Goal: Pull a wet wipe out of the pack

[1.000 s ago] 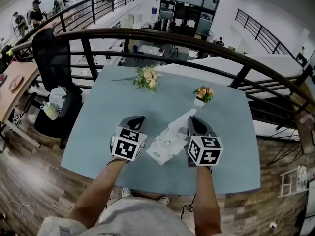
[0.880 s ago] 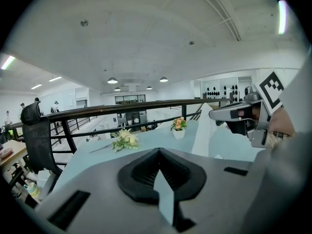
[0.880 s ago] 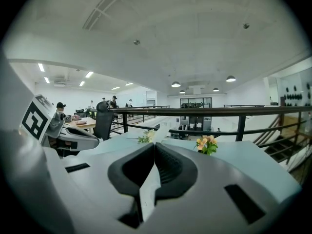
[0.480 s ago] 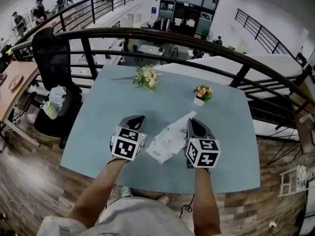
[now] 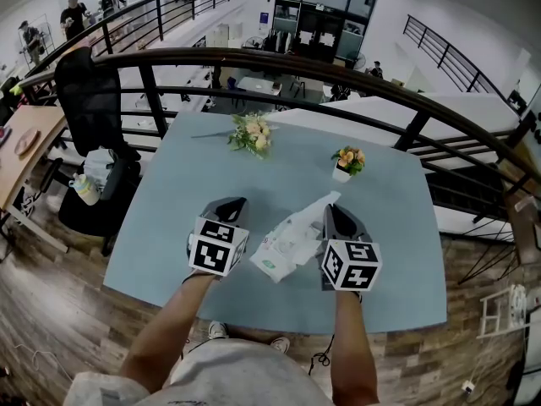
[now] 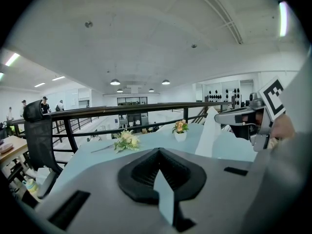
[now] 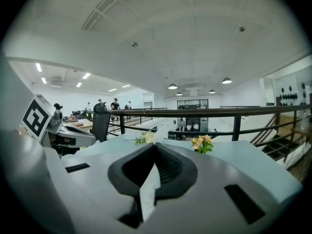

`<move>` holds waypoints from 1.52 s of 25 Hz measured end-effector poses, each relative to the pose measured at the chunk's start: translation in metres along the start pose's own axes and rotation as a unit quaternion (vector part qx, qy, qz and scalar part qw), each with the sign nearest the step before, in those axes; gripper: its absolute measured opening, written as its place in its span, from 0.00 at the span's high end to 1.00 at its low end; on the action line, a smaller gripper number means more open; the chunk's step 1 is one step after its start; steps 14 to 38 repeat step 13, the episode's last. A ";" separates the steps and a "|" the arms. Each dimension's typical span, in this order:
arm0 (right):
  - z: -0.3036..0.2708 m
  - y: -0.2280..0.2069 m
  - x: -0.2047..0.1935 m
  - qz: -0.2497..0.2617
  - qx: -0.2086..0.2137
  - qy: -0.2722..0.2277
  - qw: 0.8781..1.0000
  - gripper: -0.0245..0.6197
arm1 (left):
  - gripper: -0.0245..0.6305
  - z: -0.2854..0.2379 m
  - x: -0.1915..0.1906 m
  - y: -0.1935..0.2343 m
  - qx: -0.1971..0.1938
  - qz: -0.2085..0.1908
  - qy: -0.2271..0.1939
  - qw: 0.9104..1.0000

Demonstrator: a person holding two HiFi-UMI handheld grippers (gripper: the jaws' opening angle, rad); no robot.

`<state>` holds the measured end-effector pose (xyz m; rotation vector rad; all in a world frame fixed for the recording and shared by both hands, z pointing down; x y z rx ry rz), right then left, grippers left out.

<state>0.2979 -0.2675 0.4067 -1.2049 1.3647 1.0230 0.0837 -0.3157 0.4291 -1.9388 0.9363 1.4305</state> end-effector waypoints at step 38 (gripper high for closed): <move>0.000 0.004 0.000 0.001 0.001 0.000 1.000 0.95 | 0.97 0.002 0.000 0.004 0.002 0.003 -0.002 1.000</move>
Point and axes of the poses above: the fingertips, and each gripper's own axes: z backward along the fingers, y to its left, x out of its top, the point moved 4 cm from there along z, backward along the fingers, and after that the axes turned 7 degrees about -y, right-handed, at the moved point
